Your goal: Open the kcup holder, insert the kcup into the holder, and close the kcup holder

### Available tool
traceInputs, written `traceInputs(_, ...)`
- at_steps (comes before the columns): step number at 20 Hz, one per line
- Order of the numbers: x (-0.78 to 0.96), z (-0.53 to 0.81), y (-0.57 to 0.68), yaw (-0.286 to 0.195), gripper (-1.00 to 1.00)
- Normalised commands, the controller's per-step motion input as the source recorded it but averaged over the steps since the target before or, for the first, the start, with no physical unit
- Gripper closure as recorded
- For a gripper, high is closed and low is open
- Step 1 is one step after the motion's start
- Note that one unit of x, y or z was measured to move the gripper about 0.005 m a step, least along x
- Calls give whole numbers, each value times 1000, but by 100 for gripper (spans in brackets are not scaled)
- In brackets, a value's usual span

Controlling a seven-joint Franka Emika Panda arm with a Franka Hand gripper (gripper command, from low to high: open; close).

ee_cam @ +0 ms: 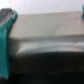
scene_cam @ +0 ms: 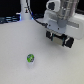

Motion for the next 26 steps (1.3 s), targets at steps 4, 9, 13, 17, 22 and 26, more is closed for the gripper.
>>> traceInputs(4, 177, 233, -203, -61, -100)
traceInputs(9, 282, 290, -303, -98, -100)
traceInputs(13, 346, 270, -574, -150, -100)
traceInputs(17, 319, 177, -663, -180, -100)
traceInputs(22, 200, 121, -621, -216, -100)
traceInputs(26, 240, 36, -551, -226, -100)
